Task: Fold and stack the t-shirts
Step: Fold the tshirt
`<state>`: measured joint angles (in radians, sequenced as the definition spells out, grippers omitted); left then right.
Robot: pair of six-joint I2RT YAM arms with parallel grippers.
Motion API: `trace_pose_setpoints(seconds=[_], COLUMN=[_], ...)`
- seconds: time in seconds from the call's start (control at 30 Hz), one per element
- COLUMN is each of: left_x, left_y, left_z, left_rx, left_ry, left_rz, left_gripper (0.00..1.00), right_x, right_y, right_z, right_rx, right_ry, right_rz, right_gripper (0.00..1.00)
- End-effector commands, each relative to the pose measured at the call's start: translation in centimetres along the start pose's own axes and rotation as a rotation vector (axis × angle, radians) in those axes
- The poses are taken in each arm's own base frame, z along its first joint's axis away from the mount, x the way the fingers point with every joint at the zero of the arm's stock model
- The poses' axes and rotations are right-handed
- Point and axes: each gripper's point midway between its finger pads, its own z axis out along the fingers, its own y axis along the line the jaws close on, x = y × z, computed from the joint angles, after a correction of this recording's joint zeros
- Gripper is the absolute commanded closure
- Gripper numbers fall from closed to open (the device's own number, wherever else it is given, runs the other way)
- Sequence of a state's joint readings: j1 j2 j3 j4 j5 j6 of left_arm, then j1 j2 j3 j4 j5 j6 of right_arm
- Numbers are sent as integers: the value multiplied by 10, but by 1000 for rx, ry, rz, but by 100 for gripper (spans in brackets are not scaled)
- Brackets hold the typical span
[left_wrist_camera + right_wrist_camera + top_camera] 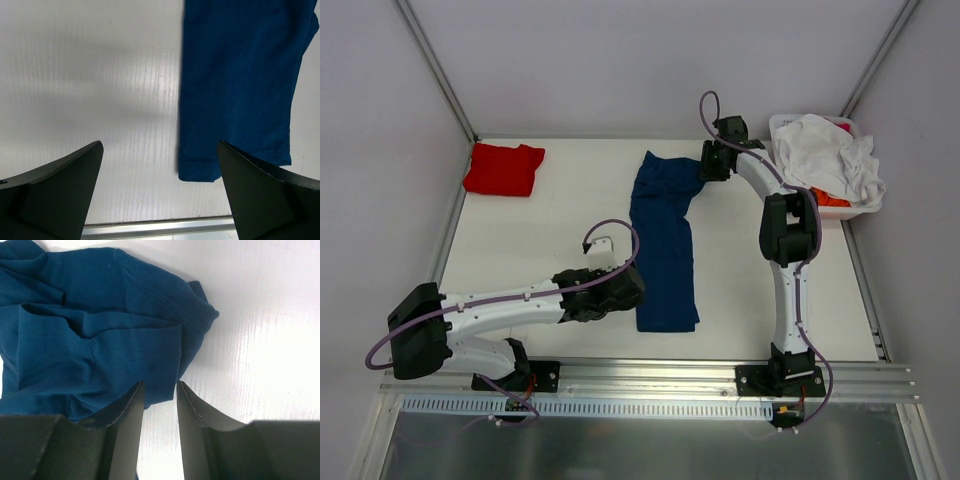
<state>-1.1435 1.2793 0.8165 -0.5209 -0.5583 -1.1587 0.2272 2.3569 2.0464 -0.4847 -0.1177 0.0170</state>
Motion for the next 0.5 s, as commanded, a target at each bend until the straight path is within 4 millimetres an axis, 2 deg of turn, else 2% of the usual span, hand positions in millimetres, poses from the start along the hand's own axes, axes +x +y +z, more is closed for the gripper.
trace_pose_setpoints(seconds=[0.0,0.3,0.47], left_x=[-7,-8,-9], left_y=[3,8,8], left_z=[-4,-7,-6], left_rx=[4,11,10], left_ry=[-20,-30,-31], left_rz=[-9,-20,-11], left_gripper=[1,1,1], right_x=[-18,-12,-9], right_y=[14,16,18], right_z=[-20,-18,-17], right_rx=[-35,-53,-58], right_ry=[-58,-55,-55], right_rz=[-19,-6,-8], right_gripper=[64,67,83])
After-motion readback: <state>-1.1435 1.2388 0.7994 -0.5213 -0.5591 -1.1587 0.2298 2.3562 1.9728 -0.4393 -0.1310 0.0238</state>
